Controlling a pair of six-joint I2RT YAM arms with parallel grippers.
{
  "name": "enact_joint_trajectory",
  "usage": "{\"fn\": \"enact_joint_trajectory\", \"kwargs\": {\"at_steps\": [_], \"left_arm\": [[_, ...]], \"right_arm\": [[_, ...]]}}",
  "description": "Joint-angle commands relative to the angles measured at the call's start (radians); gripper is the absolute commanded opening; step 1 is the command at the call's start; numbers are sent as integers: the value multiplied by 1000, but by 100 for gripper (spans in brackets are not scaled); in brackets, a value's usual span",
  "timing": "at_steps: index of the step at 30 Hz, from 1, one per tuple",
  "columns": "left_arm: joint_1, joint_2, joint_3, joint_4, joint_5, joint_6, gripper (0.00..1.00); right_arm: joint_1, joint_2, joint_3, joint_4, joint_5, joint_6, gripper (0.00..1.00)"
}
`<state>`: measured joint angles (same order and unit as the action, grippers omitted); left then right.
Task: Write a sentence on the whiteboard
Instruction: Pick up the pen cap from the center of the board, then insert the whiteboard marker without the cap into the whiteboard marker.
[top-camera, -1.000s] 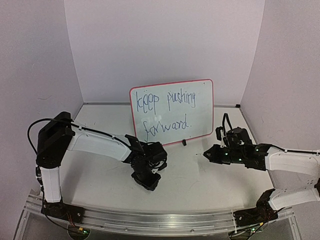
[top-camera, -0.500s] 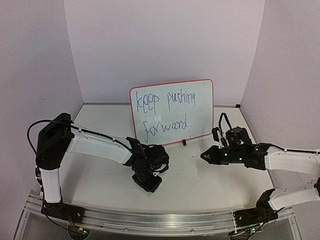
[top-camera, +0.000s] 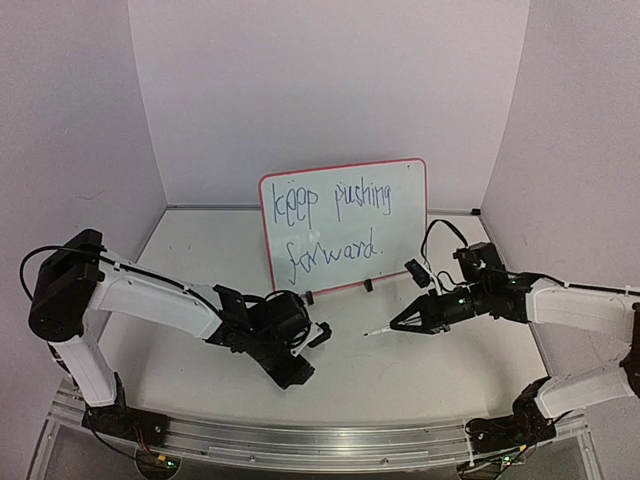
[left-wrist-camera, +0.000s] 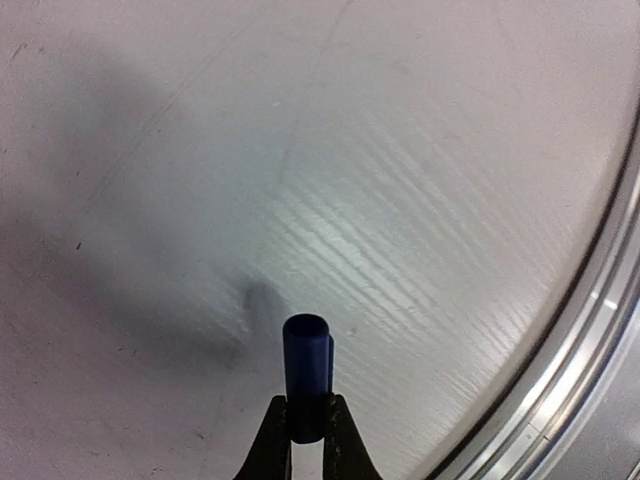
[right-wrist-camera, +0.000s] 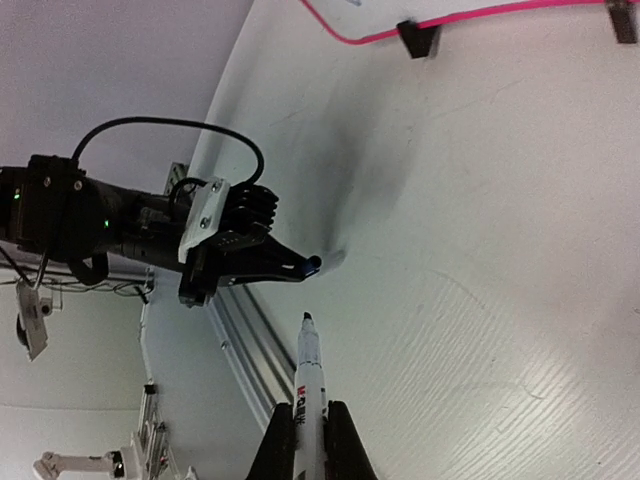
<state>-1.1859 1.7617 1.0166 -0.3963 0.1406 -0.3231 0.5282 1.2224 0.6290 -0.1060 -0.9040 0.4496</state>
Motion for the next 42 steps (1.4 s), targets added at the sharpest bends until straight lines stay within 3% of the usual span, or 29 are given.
{"fn": "enact_joint_trajectory", "kwargs": {"at_steps": [1,9,42], "left_arm": [[-25,-97,-28,208,103,89,0],[-47,-135,-36,248,147,131,0],[-100,-148,-38,279,153,131,0]], "right_arm": [[1,72,74,-89,-252,-68,0],[17,184,109,-124,-352,-93,0],[129,345,189,-131,-313,-121,0]]}}
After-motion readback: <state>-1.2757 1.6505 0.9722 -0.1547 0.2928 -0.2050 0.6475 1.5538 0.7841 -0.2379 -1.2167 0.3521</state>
